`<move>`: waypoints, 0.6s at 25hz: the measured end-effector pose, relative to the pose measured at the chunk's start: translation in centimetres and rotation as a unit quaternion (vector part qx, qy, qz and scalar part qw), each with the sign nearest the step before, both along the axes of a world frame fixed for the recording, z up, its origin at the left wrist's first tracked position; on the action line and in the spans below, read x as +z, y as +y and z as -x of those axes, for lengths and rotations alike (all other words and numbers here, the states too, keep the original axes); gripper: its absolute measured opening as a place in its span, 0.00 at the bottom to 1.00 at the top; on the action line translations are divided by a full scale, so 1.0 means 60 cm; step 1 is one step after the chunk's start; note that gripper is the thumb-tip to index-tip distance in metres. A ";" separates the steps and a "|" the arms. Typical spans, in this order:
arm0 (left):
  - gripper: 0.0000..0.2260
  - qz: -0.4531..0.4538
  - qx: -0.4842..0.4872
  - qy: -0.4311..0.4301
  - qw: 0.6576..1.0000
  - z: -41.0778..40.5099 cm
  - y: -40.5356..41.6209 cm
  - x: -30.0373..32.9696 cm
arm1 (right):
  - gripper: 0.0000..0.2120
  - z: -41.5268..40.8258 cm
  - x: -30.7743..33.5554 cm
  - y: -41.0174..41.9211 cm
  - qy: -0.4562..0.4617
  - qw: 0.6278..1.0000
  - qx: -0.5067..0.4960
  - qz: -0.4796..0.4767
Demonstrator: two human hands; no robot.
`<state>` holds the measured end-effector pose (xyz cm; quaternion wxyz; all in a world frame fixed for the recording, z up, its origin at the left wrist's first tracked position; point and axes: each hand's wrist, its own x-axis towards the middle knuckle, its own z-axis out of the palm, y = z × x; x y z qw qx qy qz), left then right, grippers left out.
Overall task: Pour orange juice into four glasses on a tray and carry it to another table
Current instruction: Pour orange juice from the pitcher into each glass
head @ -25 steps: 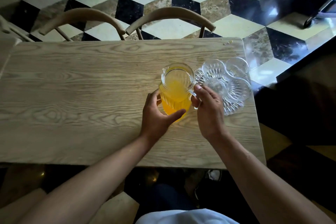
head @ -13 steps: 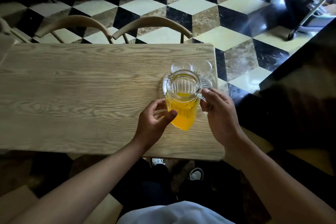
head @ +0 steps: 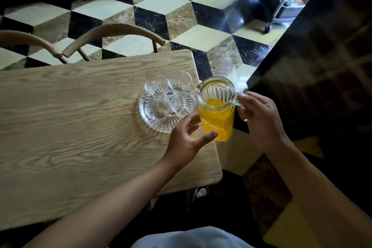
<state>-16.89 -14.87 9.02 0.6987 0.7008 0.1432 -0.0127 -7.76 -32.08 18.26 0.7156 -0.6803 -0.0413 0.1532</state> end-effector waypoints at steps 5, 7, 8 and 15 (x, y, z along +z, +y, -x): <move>0.31 0.038 -0.009 0.037 0.999 -0.053 -0.042 -0.017 | 0.16 -0.042 -0.010 -0.022 -0.011 0.998 0.002 0.064; 0.30 0.034 -0.007 0.042 0.999 -0.069 -0.058 -0.031 | 0.16 -0.065 -0.027 -0.031 -0.004 0.997 0.015 0.076; 0.31 0.030 0.005 0.045 0.999 -0.076 -0.068 -0.038 | 0.18 -0.079 -0.032 -0.035 0.004 0.997 0.029 0.075; 0.35 0.075 0.147 0.104 0.981 -0.106 -0.122 -0.072 | 0.18 -0.152 -0.047 -0.040 -0.007 0.978 0.165 0.131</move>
